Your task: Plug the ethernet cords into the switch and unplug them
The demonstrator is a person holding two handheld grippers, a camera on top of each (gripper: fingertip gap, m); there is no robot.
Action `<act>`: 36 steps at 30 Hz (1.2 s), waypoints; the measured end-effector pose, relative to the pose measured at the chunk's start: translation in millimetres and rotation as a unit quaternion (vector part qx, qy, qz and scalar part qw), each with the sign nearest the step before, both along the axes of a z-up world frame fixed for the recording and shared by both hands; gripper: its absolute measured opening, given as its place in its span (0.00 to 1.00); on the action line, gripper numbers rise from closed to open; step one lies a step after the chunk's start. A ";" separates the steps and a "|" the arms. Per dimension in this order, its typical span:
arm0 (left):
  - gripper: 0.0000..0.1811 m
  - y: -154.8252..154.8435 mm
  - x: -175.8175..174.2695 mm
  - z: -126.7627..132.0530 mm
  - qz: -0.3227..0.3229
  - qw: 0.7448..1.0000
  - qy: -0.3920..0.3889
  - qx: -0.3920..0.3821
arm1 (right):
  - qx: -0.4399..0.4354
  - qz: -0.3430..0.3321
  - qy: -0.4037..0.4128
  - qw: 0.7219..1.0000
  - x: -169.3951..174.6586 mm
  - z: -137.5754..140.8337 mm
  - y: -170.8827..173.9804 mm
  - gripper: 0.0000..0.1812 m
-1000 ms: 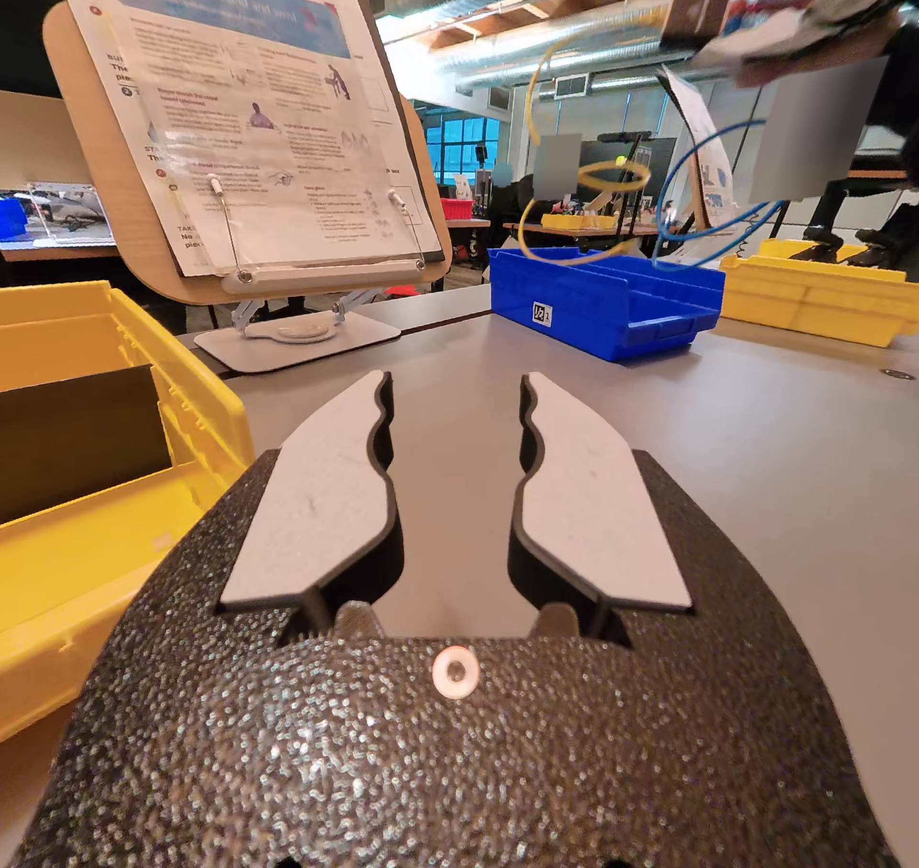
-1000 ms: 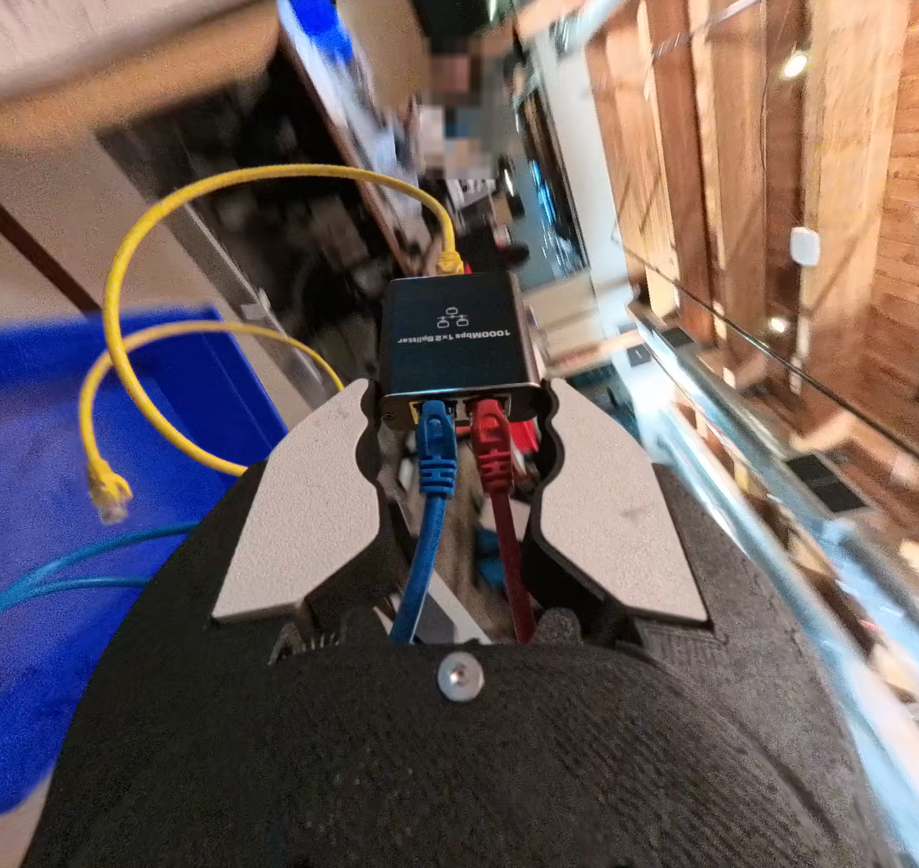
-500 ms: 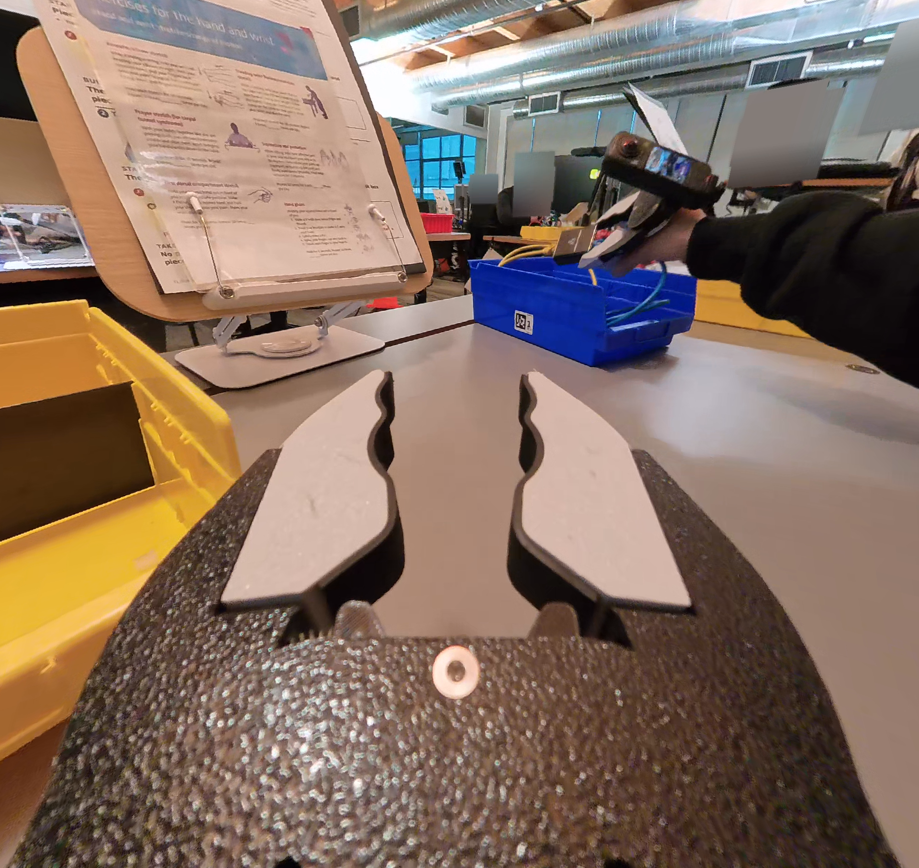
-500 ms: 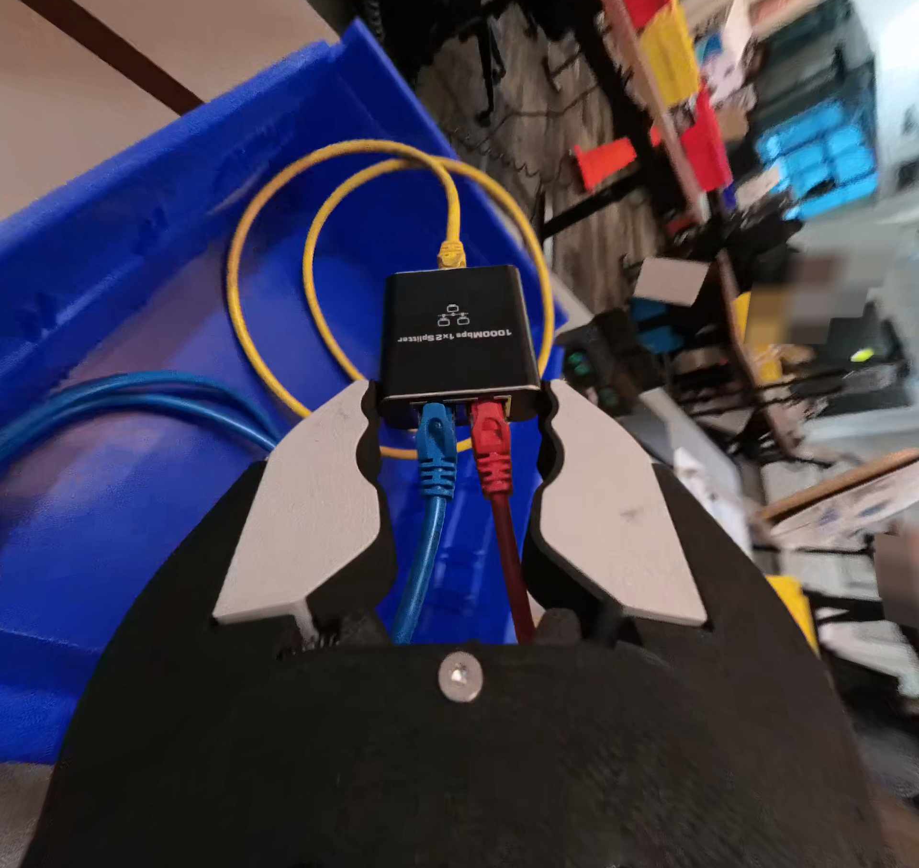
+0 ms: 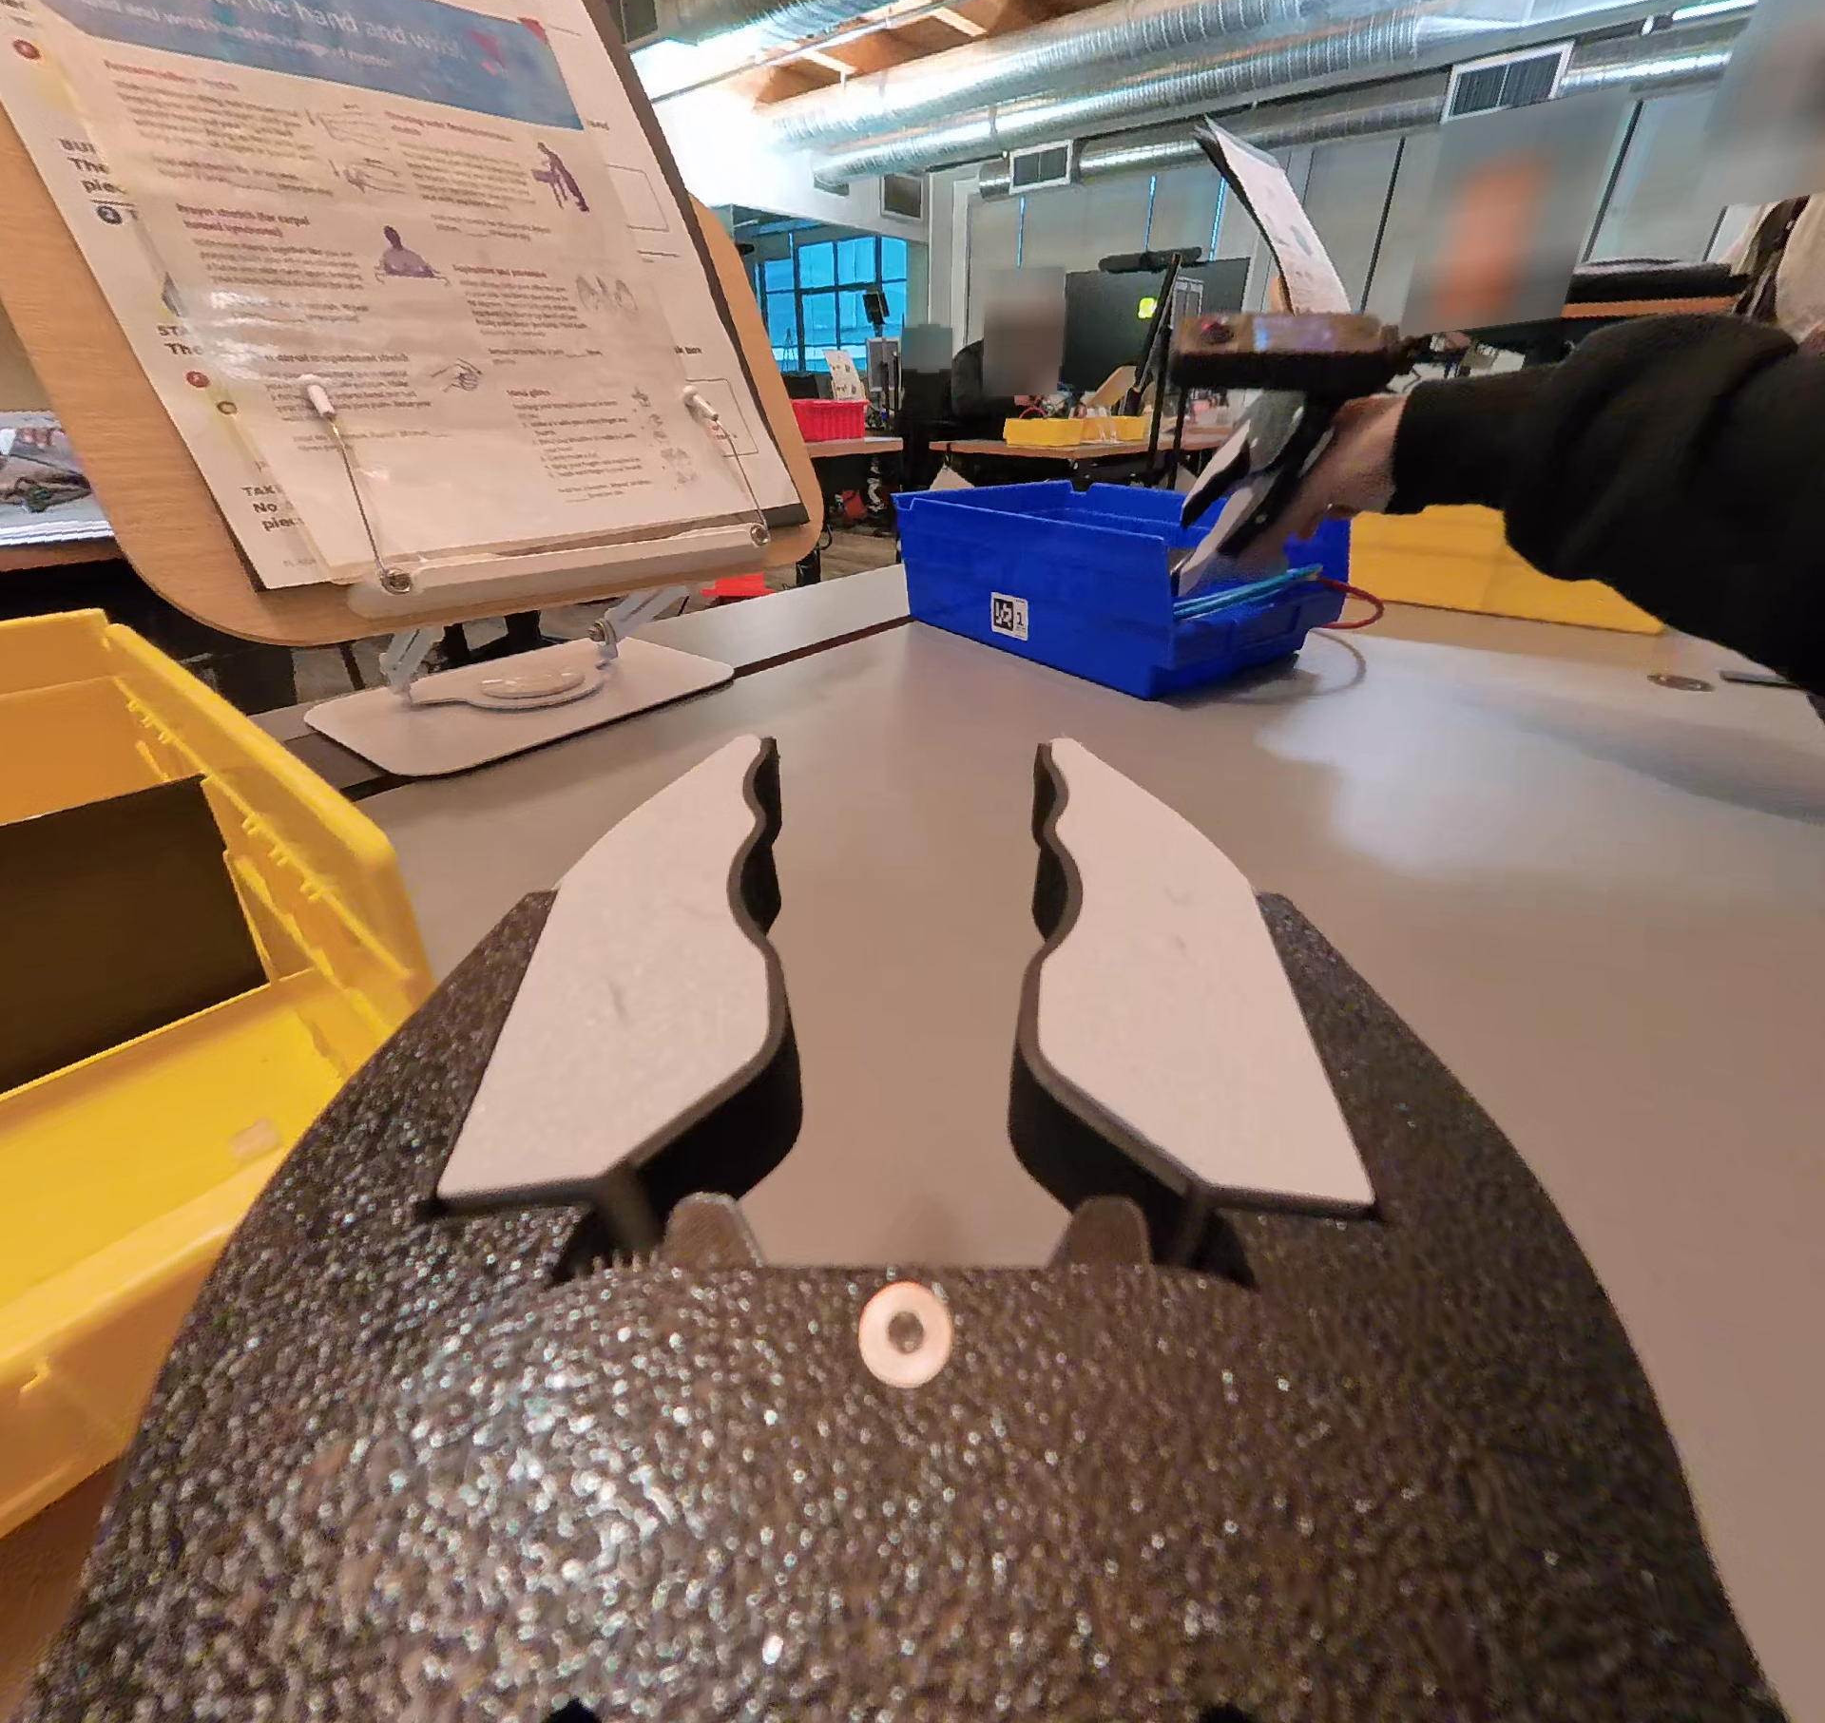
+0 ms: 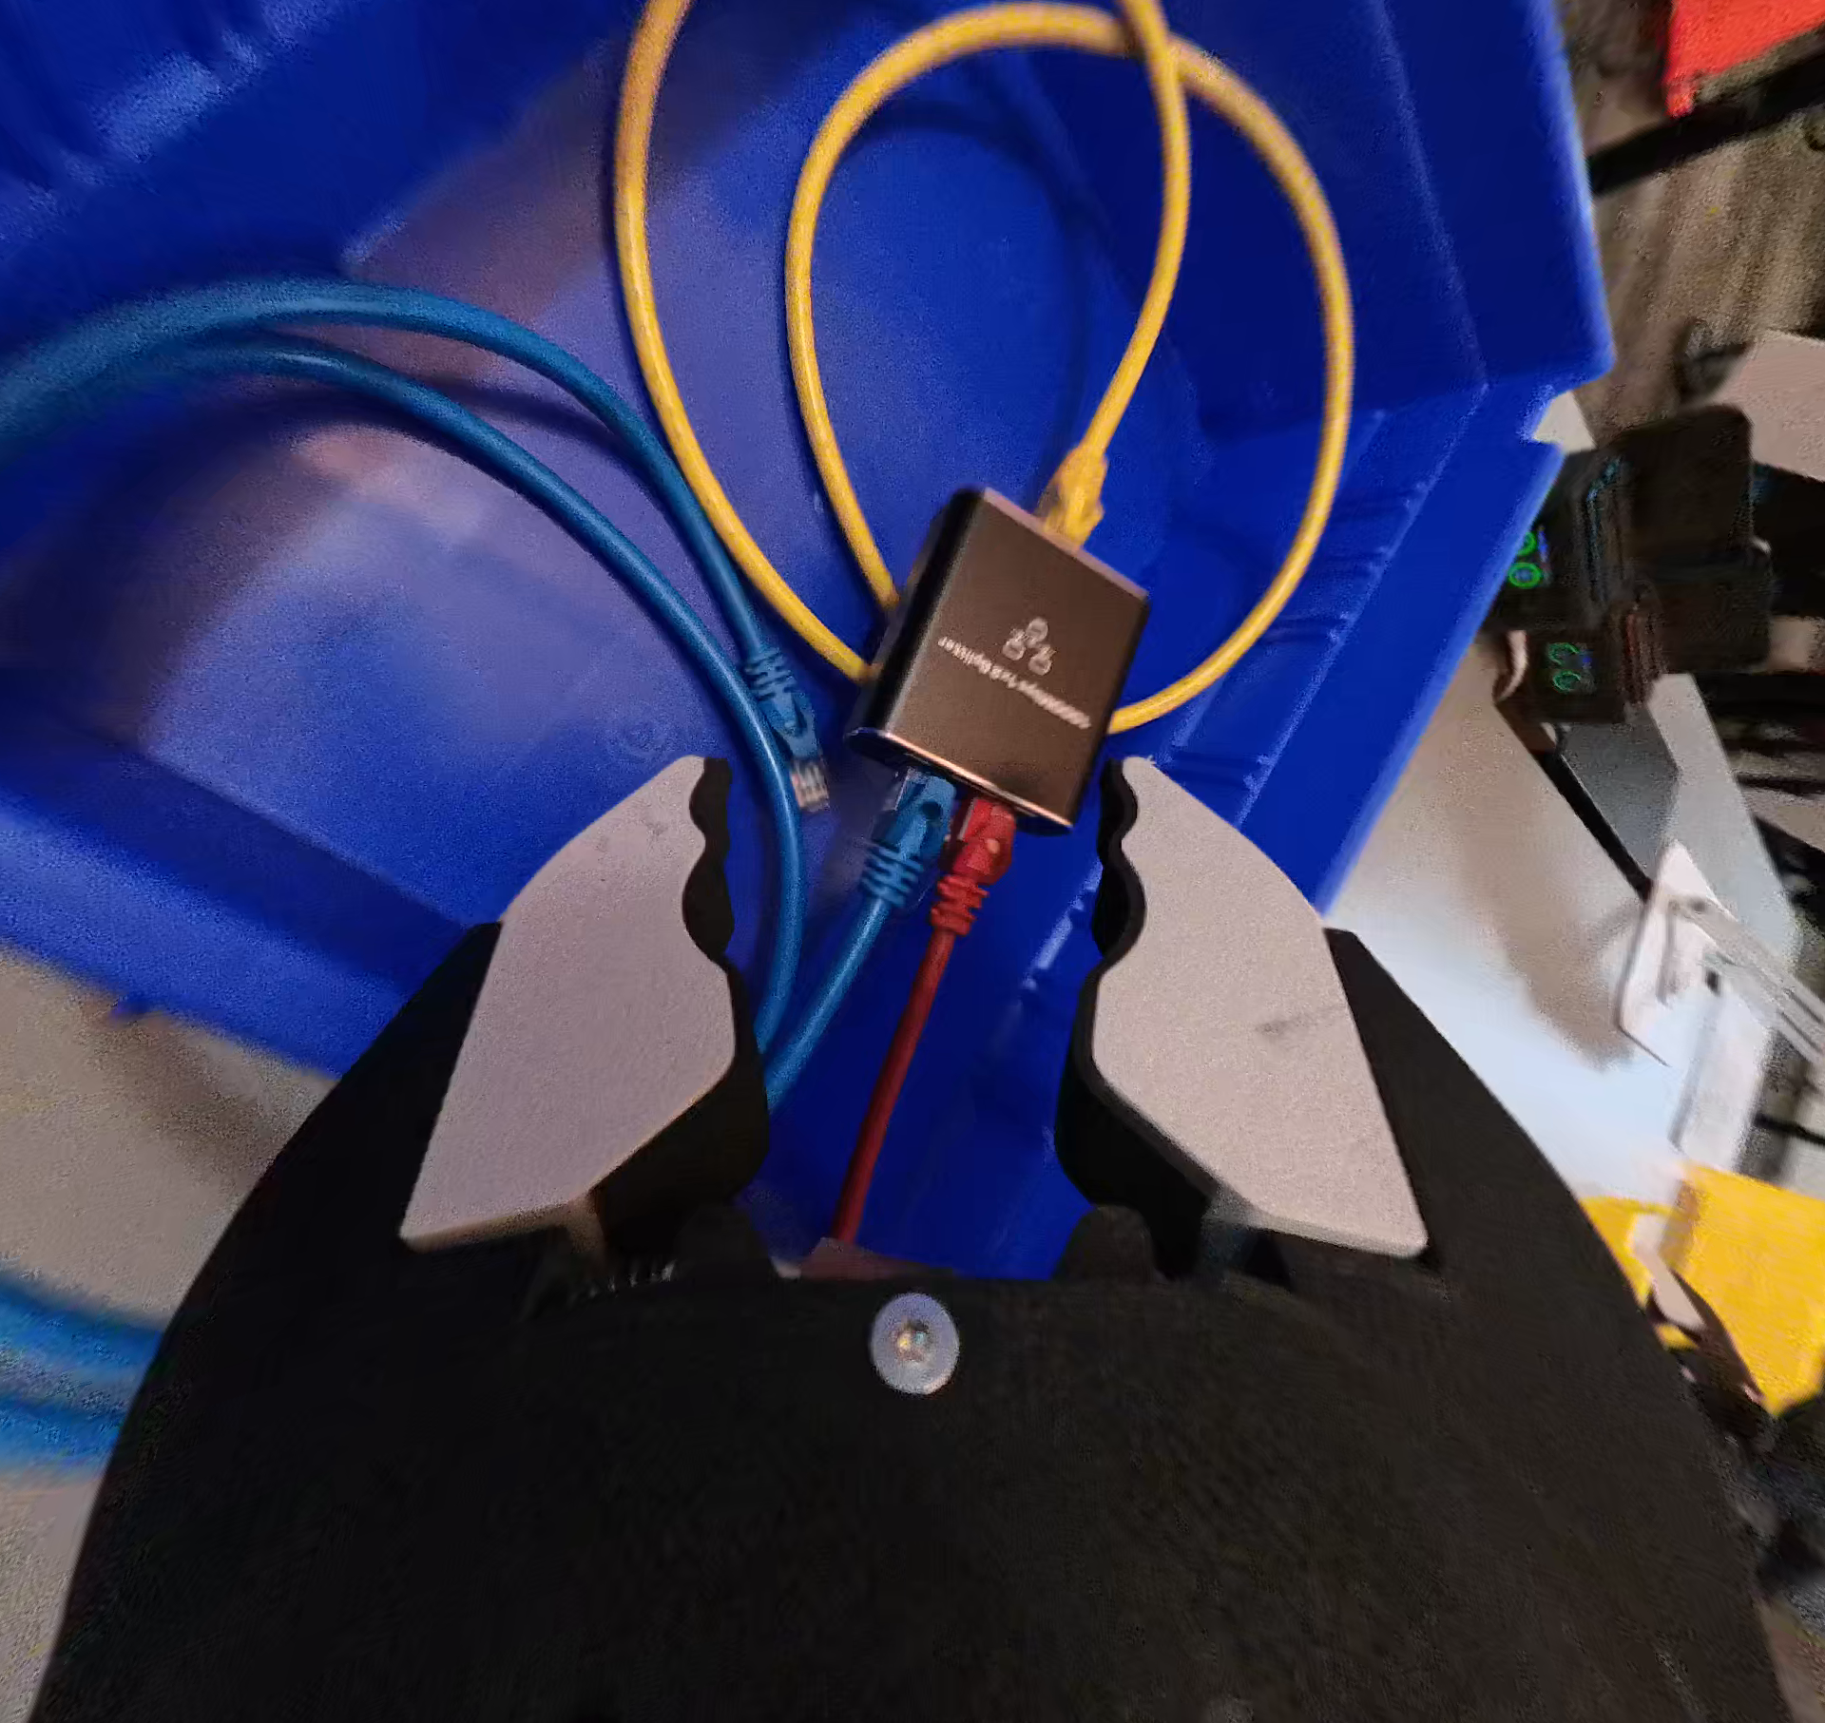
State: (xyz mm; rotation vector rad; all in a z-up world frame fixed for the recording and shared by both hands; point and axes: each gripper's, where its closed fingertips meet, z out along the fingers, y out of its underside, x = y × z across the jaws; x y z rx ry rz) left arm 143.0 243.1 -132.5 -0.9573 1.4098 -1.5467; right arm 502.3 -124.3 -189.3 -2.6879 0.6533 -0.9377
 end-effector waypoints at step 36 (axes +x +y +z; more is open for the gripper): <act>0.24 -1.7 -1.3 2.6 -0.019 0.999 -0.002 -0.029 | -0.226 0.142 -0.482 0.834 -17.8 145.5 -35.6 0.00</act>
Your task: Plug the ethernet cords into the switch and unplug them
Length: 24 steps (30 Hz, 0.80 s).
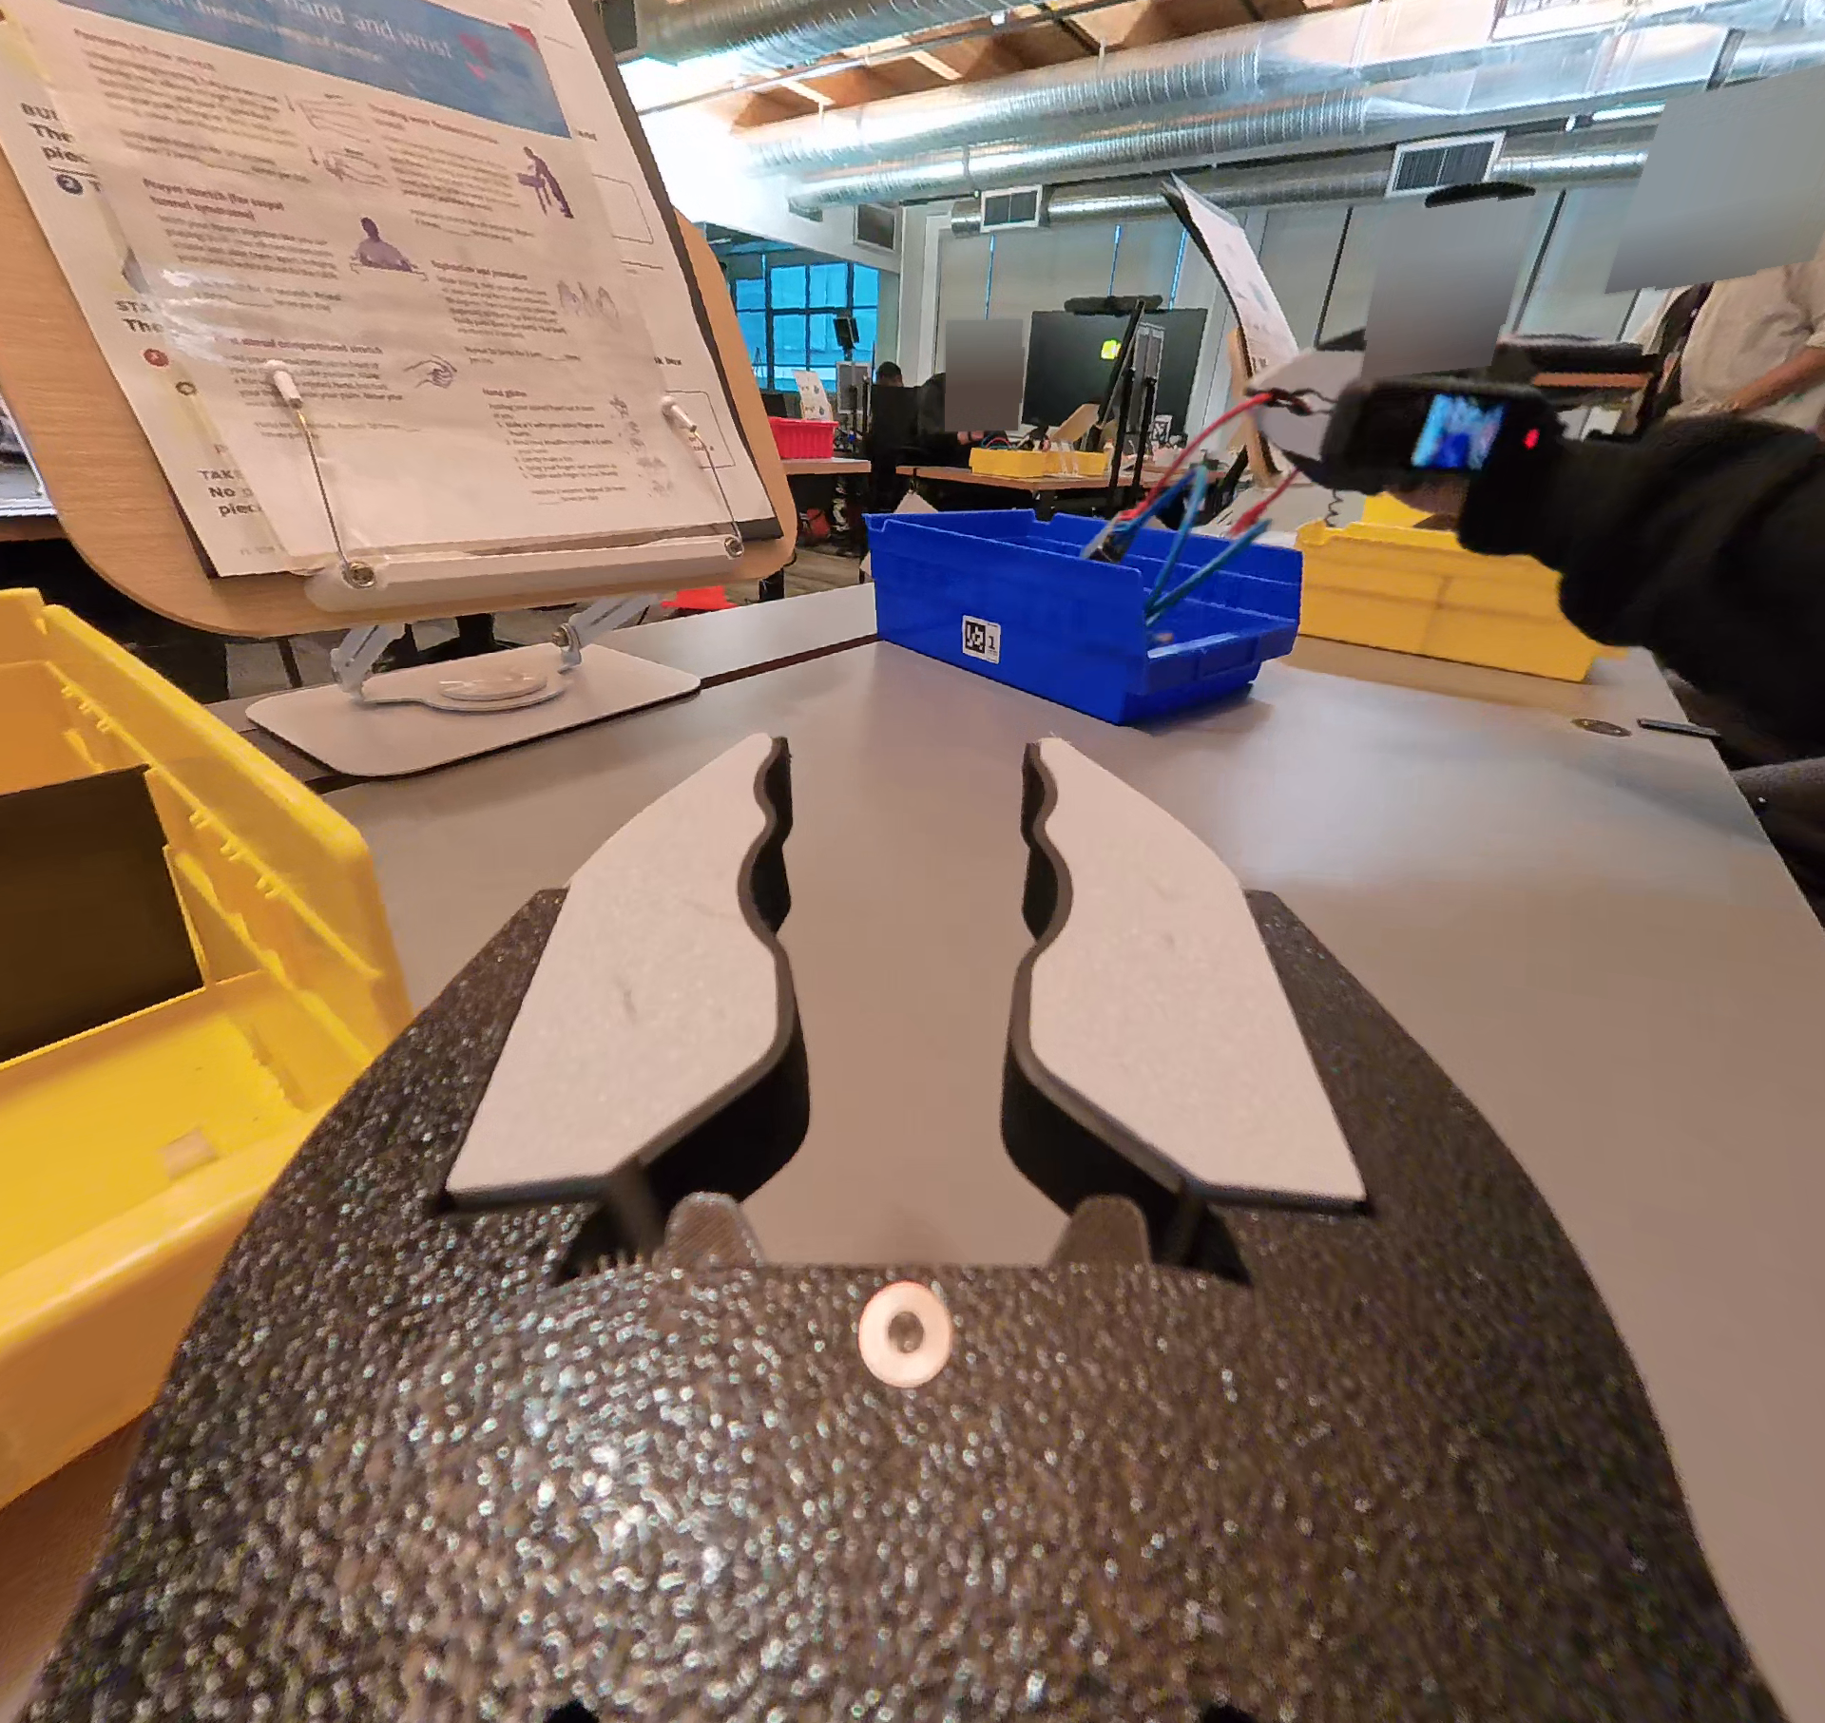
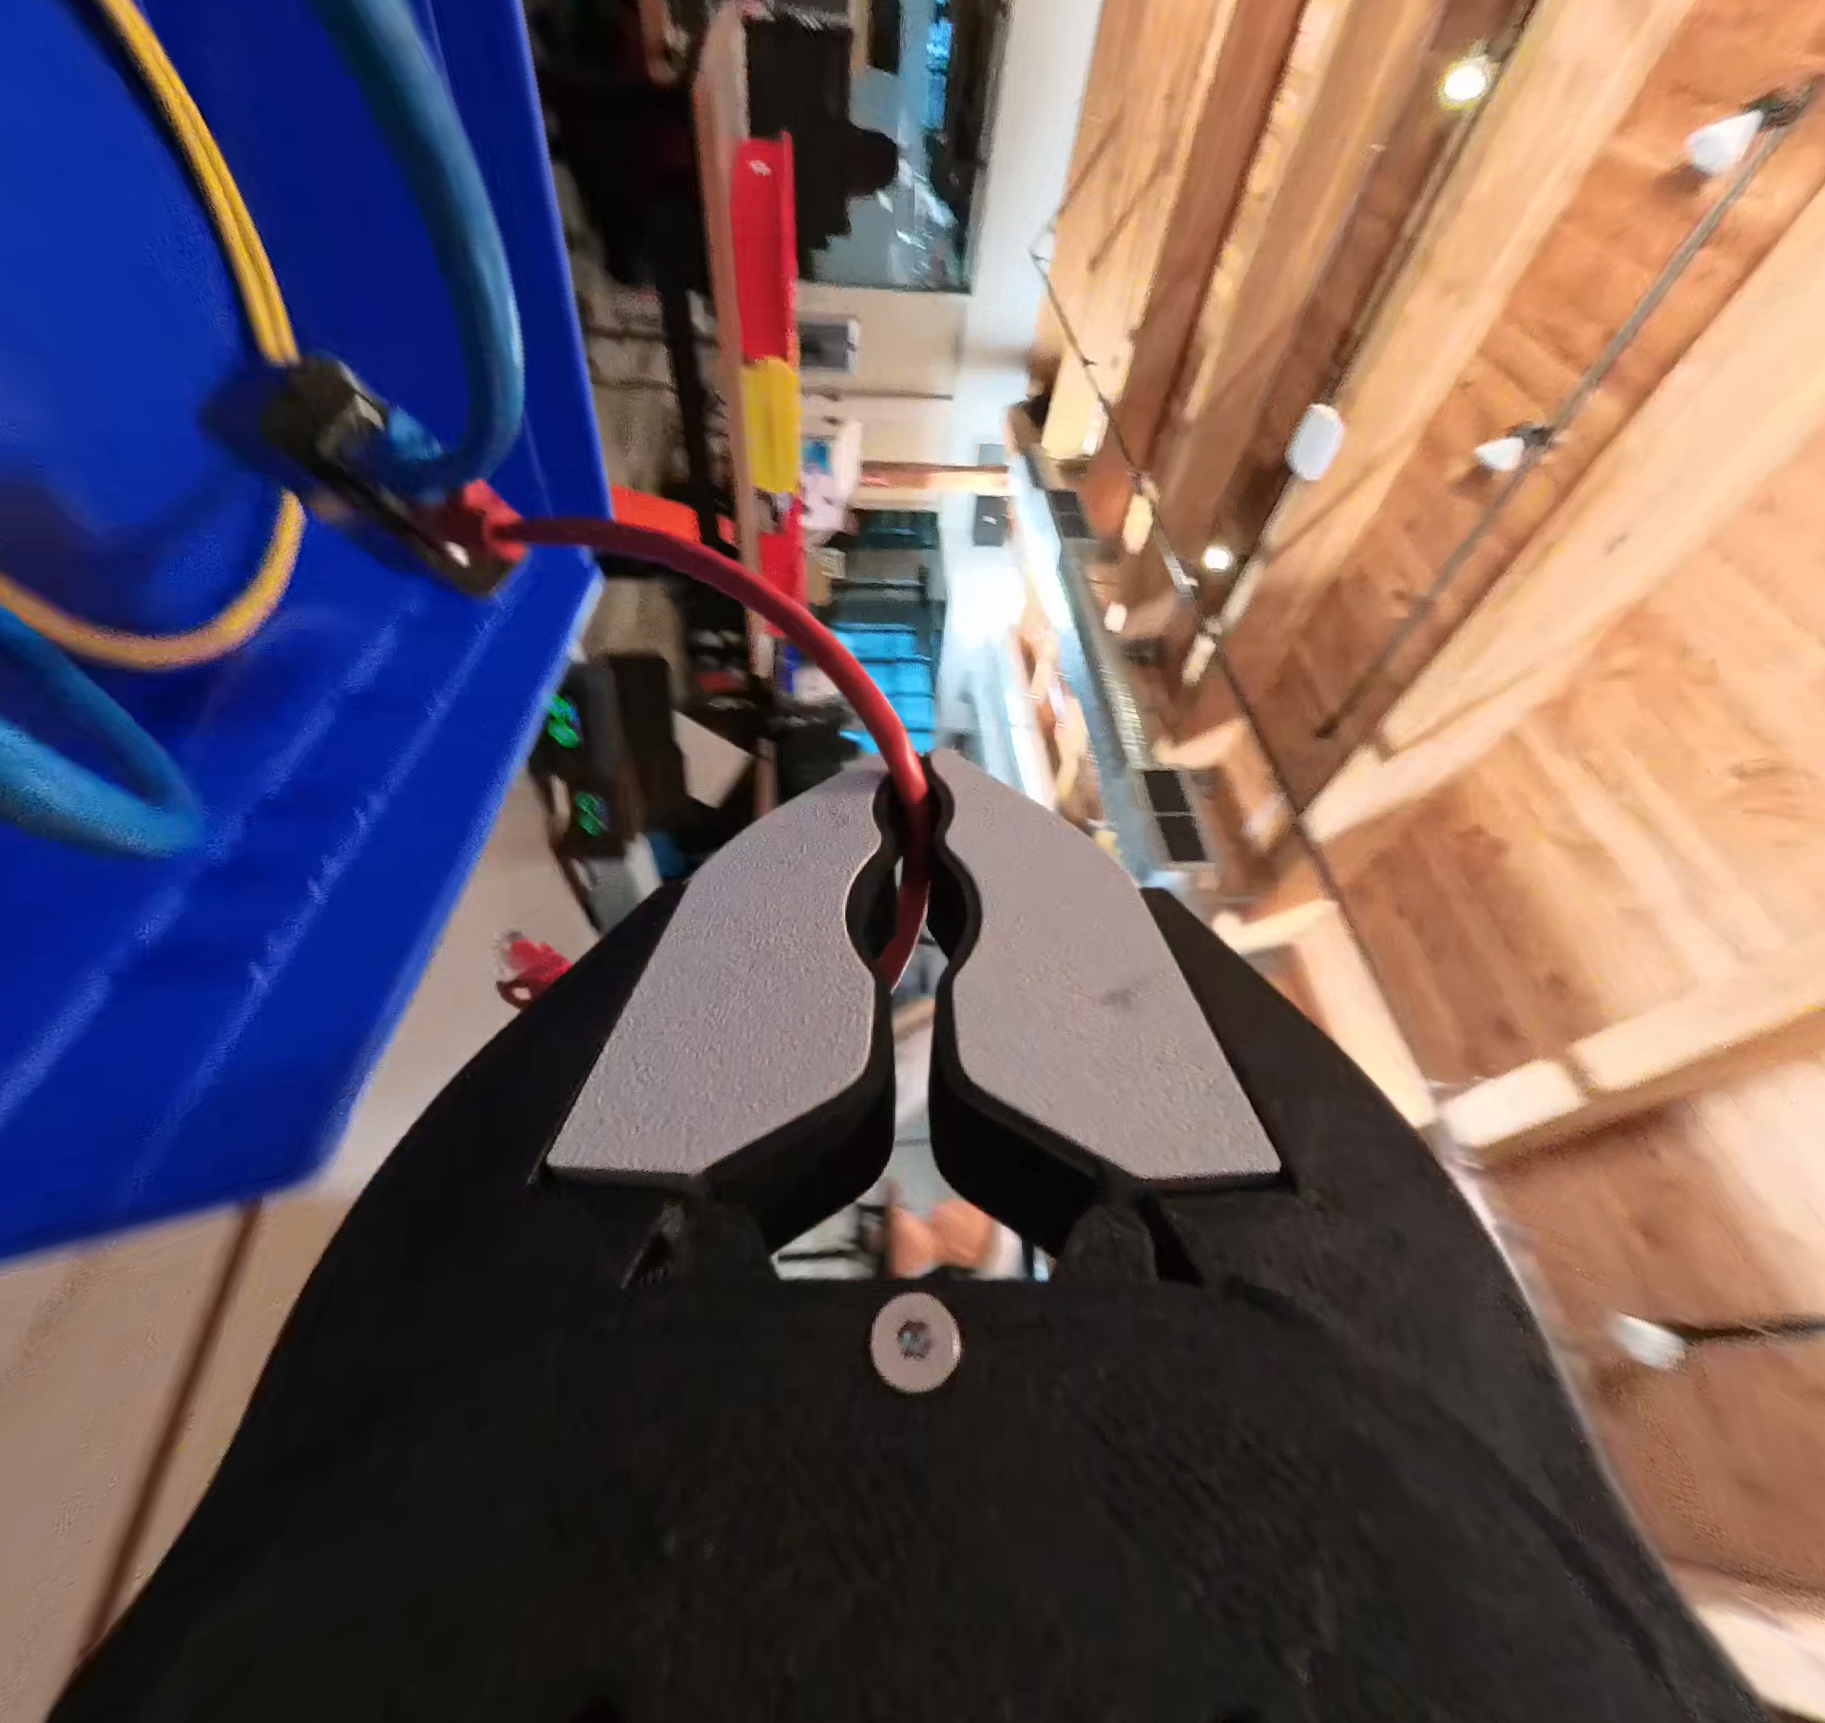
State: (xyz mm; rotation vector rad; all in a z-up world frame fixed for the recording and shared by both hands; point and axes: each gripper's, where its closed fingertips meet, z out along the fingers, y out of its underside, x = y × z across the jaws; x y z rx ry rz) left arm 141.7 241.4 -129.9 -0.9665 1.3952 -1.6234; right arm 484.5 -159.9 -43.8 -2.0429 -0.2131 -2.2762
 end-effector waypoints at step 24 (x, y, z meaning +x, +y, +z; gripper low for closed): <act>0.24 -3.7 -0.6 -1.1 -0.009 1.000 0.001 0.007 | 0.211 -0.080 0.395 0.891 -4.0 -133.5 -29.2 0.11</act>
